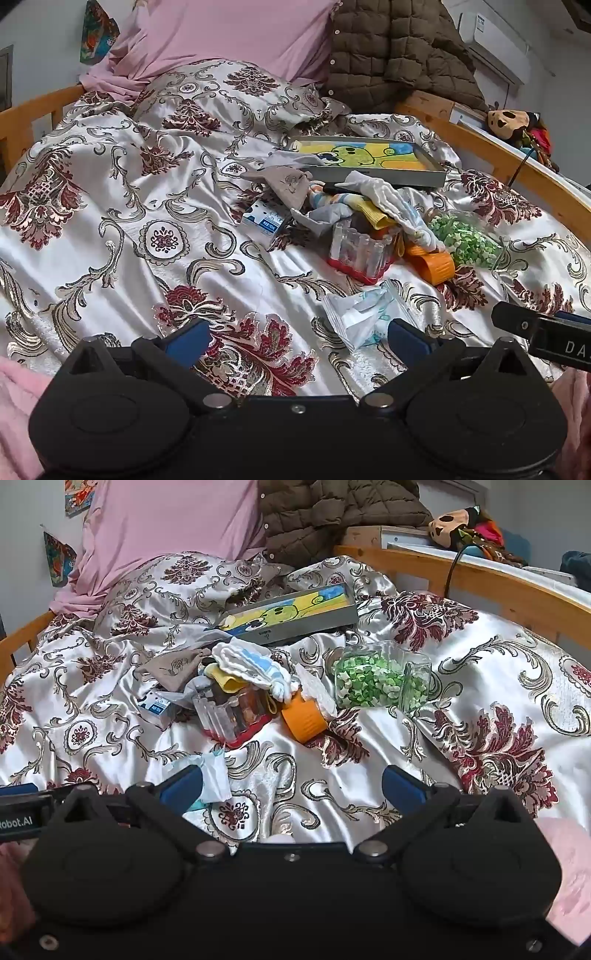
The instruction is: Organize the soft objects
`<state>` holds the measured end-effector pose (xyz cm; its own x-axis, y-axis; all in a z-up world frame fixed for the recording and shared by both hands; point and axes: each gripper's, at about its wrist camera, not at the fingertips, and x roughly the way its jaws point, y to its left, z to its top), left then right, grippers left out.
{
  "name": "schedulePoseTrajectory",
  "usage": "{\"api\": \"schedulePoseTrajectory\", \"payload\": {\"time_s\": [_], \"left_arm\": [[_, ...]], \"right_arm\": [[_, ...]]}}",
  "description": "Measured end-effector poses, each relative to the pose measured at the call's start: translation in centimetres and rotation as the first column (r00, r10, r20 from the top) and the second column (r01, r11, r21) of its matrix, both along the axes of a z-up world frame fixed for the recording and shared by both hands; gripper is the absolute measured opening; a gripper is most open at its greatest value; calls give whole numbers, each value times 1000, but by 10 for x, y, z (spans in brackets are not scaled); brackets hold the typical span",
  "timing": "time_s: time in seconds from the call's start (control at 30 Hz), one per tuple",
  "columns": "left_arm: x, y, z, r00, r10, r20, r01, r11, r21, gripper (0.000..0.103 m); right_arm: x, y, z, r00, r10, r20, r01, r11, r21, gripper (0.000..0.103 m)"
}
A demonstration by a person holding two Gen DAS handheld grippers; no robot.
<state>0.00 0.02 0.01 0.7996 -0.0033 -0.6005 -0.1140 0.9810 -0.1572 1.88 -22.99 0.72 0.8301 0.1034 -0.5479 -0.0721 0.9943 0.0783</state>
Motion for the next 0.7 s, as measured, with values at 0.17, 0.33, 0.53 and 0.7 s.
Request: {"api": "schedulePoseTrajectory", "payload": {"time_s": [0.17, 0.33, 0.53, 0.7], "left_arm": [[0, 0, 0, 1000, -3, -1, 3, 1000, 5, 102], [1, 0, 0, 1000, -3, -1, 3, 1000, 14, 102], [2, 0, -1, 1000, -5, -1, 5, 1000, 16, 102], [1, 2, 0, 1000, -4, -3, 4, 1000, 11, 102]], "right_arm": [[1, 0, 0, 1000, -4, 1, 4, 1000, 5, 102], [0, 0, 0, 1000, -2, 5, 2, 1000, 12, 102], [0, -1, 0, 1000, -6, 7, 6, 1000, 13, 102], [-1, -1, 0, 1000, -7, 7, 7, 1000, 15, 102]]}}
